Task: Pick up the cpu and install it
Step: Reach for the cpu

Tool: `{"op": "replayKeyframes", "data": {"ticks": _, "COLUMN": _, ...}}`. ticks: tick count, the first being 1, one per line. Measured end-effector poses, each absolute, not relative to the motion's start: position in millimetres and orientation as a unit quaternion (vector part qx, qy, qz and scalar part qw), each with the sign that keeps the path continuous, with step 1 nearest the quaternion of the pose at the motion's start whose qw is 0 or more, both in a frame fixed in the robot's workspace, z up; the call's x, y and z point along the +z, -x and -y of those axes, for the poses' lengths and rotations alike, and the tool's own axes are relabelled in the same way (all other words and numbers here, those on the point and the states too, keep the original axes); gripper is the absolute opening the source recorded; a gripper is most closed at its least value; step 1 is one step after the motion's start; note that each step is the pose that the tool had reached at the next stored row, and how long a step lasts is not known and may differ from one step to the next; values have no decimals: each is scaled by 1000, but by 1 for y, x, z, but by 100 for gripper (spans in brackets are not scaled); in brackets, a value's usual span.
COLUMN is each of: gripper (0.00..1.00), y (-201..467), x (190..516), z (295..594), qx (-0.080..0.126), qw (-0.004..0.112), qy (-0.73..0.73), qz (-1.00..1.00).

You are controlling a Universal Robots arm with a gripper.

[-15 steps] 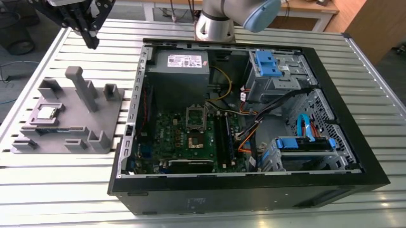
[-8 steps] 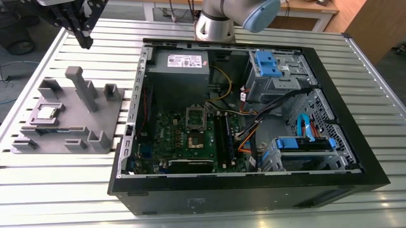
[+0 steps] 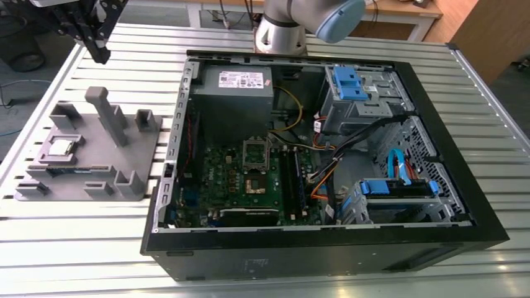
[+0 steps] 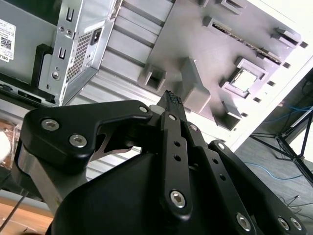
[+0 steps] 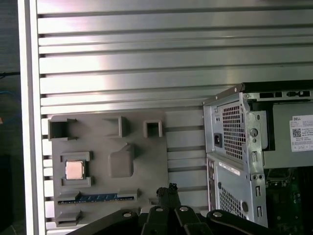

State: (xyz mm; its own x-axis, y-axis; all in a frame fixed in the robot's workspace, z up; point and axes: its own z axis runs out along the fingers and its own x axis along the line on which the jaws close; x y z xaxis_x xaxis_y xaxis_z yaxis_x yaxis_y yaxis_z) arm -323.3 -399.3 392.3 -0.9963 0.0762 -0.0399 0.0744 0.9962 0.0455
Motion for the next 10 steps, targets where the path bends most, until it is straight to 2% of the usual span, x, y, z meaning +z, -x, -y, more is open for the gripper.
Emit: {"op": "replayKeyframes", "data": {"ticks": 10, "gripper": 11, "y": 341, "x": 392, "z": 400, "qx": 22, "qw": 21, "qy": -38, "qz": -999}}
